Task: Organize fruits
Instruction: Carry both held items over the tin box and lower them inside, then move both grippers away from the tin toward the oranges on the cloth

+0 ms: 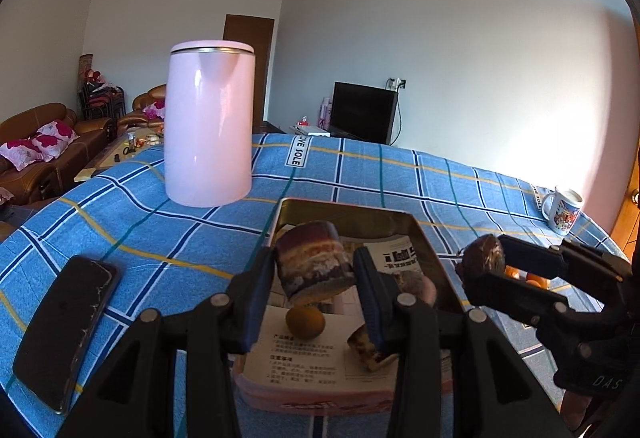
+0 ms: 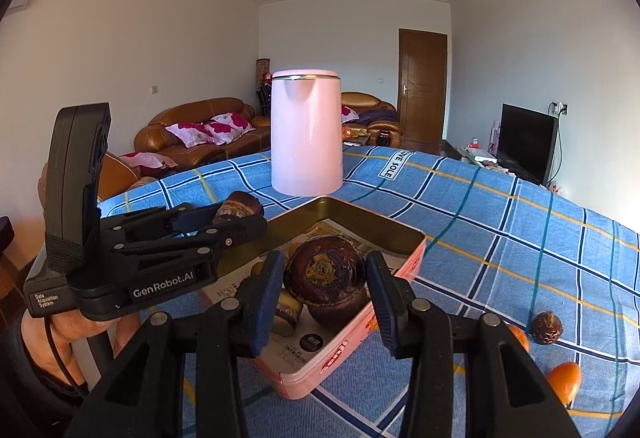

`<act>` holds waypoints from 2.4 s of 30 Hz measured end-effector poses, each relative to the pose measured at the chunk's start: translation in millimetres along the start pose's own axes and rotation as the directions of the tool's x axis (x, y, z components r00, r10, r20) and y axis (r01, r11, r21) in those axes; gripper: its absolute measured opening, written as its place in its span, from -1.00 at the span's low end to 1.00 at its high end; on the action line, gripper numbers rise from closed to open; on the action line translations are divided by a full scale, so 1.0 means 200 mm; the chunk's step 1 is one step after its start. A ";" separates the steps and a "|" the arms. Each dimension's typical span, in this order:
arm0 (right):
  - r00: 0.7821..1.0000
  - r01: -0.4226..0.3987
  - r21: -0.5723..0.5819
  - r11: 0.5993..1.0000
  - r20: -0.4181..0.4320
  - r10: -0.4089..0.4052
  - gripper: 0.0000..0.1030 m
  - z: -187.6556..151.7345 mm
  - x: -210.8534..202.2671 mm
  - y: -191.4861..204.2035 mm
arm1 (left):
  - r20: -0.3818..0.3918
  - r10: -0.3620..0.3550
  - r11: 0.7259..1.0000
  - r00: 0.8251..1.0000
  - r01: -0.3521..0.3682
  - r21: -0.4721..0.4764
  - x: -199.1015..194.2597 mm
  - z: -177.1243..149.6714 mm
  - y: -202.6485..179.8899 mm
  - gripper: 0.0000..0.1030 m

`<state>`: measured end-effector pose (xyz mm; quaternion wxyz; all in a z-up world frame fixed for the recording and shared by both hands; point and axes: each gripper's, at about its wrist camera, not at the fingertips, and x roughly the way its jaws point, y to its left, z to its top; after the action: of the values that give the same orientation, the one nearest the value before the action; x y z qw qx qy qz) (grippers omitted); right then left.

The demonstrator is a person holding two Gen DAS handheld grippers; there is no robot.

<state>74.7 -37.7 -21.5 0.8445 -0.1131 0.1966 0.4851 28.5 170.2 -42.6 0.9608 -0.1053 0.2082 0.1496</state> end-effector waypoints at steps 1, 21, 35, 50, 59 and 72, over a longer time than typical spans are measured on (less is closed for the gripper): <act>1.000 -0.003 -0.001 1.000 -0.009 0.003 -0.13 -0.01 0.01 0.01 | -0.005 0.001 1.000 1.000 -0.001 -0.004 0.00 0.00 0.01 -0.17; 0.983 -0.005 -0.008 1.000 -0.183 0.003 -0.13 -0.05 0.16 0.04 | -0.076 0.028 1.000 0.997 -0.027 0.009 0.05 -0.05 0.05 -0.17; 0.978 0.155 -0.003 0.988 -0.141 -0.154 0.19 -0.13 -0.13 -0.17 | -0.026 -0.024 0.999 0.999 0.025 0.046 -0.03 -0.01 -0.13 0.17; 0.926 0.260 0.138 0.956 -0.317 -0.206 0.21 -0.25 -0.13 -0.55 | -0.082 -0.139 0.970 0.987 0.153 0.191 0.06 0.02 -0.55 0.24; 0.929 0.245 0.170 0.955 -0.323 -0.181 -0.25 -0.28 -0.14 -0.58 | -0.125 -0.172 0.953 0.977 0.197 0.229 0.11 0.05 -0.69 0.24; 0.937 0.256 0.176 0.950 -0.288 -0.199 0.22 -0.26 -0.22 -0.60 | -0.167 -0.178 0.956 0.970 0.211 0.204 0.21 0.05 -0.77 0.24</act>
<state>145.9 -152.1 -48.7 0.8683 -0.1091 0.3442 0.3403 119.7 39.1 -29.6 0.9587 -0.0287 0.2822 0.0219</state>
